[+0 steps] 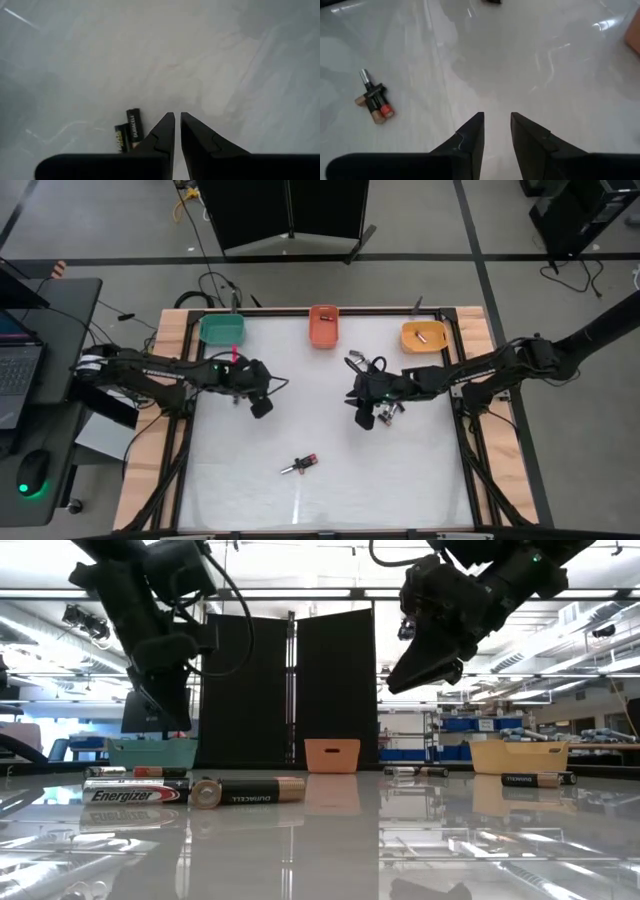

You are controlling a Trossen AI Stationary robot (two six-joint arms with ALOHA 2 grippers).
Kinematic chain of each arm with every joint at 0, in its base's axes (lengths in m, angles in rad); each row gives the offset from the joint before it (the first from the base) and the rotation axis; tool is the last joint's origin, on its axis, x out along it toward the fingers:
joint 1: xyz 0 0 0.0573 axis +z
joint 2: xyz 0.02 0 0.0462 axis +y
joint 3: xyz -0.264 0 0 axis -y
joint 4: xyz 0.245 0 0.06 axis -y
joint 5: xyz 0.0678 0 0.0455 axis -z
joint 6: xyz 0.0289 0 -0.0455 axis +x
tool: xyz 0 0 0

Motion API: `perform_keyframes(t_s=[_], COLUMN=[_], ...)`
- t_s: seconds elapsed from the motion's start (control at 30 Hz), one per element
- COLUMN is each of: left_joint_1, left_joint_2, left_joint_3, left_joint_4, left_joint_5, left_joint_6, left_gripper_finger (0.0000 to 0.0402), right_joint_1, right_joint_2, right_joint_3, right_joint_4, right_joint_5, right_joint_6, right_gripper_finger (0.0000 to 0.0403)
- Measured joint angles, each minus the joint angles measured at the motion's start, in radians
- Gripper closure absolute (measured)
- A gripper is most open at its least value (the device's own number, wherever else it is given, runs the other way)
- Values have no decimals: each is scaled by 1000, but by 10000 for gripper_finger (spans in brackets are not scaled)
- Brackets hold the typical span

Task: Sort batteries
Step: Put the middle right copper battery into the green container

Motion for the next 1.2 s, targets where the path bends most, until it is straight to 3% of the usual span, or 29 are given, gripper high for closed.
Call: perform_keyframes(t_s=[0.2,0.5,0.67,0.73,0.83,0.97,1.2], left_joint_1=[68,132,146,146,143,143,142], left_joint_2=[23,131,166,166,166,166,166], left_joint_3=[0,0,0,0,0,0,0], left_joint_4=[2,38,46,48,55,89,182], left_joint_5=[37,71,58,58,58,58,59], left_joint_6=[54,102,110,109,109,109,112], left_gripper_finger=[352,260,235,234,233,233,233], right_joint_1=[0,-2,-2,3,32,109,148], right_joint_2=[0,0,0,-9,-19,-19,-18], right_joint_3=[0,0,0,0,38,101,86], right_joint_4=[5,1,-9,-64,-274,-524,-597], right_joint_5=[0,0,7,-15,-84,-95,-63], right_joint_6=[-1,-11,-17,-4,76,199,347], right_gripper_finger=[297,297,297,298,298,296,287])
